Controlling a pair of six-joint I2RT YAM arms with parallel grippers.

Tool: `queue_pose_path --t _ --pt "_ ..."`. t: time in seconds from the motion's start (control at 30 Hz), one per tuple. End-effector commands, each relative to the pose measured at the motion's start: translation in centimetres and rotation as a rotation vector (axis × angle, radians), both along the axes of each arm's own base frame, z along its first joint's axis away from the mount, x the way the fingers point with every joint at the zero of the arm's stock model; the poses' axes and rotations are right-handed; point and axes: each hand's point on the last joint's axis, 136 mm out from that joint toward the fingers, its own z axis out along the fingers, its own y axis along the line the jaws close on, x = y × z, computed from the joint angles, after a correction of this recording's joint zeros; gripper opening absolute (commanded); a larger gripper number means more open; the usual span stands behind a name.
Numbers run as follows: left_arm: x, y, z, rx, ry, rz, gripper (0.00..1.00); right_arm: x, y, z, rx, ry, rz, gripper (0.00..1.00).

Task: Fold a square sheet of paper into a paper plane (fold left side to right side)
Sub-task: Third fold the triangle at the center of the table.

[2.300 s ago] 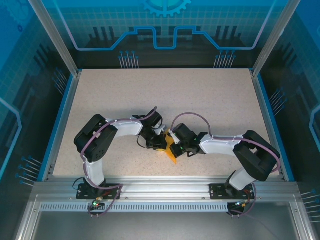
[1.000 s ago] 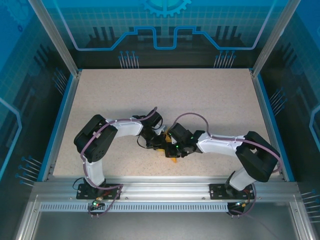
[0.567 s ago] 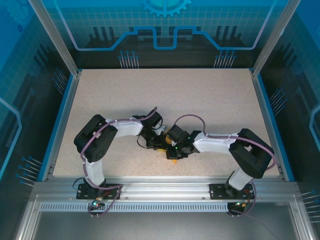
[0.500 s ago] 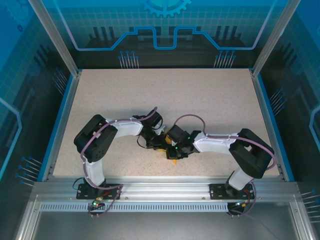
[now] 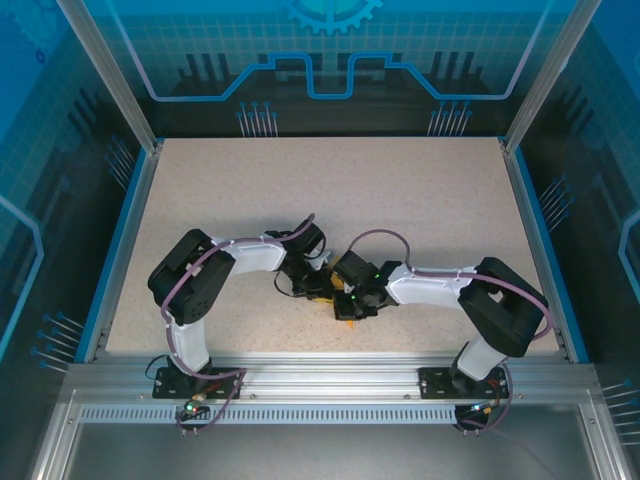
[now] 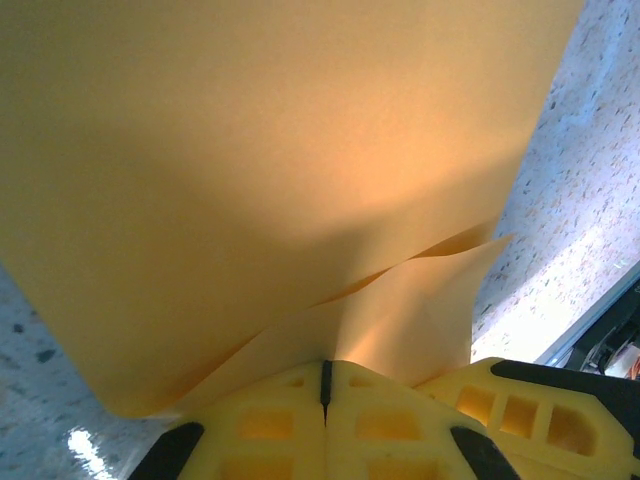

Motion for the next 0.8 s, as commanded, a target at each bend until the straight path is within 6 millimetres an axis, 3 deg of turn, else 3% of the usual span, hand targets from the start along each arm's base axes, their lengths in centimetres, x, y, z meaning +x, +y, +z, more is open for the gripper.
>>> queue_pose_path --t 0.0,0.77 --pt "-1.4 3.2 -3.6 0.191 0.040 -0.001 0.06 -1.9 -1.9 -0.7 -0.087 0.064 -0.005 0.00" --pt "-1.2 3.4 -3.9 0.211 0.032 -0.006 0.05 -5.5 -5.8 -1.5 -0.145 0.152 -0.034 0.00"
